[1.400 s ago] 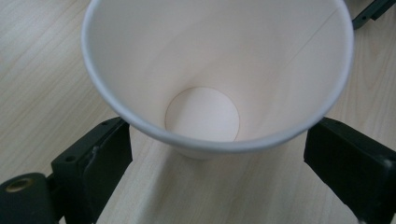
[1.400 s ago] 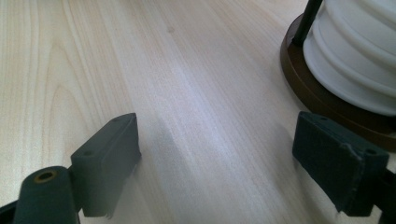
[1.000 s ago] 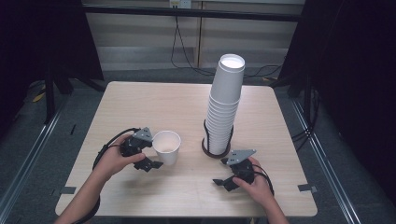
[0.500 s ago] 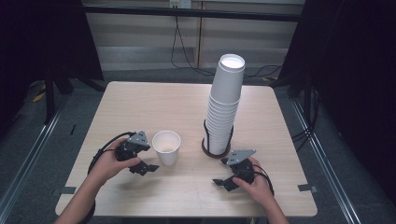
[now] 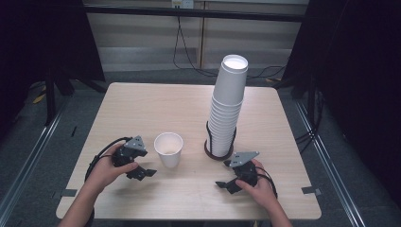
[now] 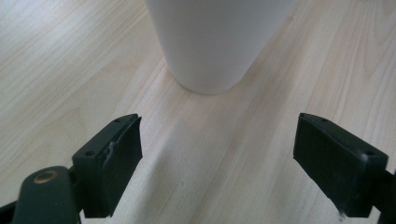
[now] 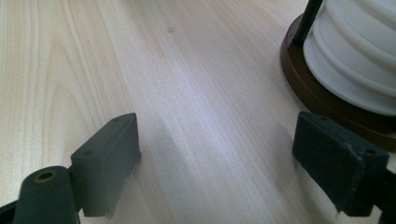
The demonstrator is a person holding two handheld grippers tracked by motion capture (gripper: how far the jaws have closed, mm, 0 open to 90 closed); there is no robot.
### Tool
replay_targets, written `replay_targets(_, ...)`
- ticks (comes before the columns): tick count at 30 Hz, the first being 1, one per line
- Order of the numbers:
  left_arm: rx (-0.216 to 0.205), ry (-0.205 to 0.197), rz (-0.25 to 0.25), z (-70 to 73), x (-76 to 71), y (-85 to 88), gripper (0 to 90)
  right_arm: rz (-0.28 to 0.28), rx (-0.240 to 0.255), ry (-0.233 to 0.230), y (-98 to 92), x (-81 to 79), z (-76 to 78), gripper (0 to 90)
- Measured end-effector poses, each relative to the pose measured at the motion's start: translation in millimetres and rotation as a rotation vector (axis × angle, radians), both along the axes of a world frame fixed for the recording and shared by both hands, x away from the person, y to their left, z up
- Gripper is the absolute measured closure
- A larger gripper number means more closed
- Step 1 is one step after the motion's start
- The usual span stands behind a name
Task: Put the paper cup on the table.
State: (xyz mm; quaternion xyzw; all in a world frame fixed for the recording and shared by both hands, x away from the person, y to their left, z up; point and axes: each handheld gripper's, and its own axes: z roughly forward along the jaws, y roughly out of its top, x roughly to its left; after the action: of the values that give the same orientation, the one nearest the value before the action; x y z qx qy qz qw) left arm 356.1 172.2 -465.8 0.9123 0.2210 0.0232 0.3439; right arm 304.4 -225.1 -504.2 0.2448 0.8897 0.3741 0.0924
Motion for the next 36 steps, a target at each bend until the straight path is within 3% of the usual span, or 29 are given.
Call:
replay_targets(16, 0.003, -0.010, 0.032, -5.5, -7.2, 10.5, 15.3, 0.000, 0.000, 0.000, 0.1, -0.1, 0.0, 14.4)
replay_targets(20, -0.023, 0.003, 0.039, -8.2, -9.5, 13.1, 15.5, 0.000, 0.000, 0.000, 0.1, -0.1, 0.0, 14.4)
replay_targets(36, -0.037, -0.004, 0.054, -19.5, -17.8, 26.3, 15.4, 0.001, 0.000, 0.000, 0.1, -0.1, 0.0, 14.4)
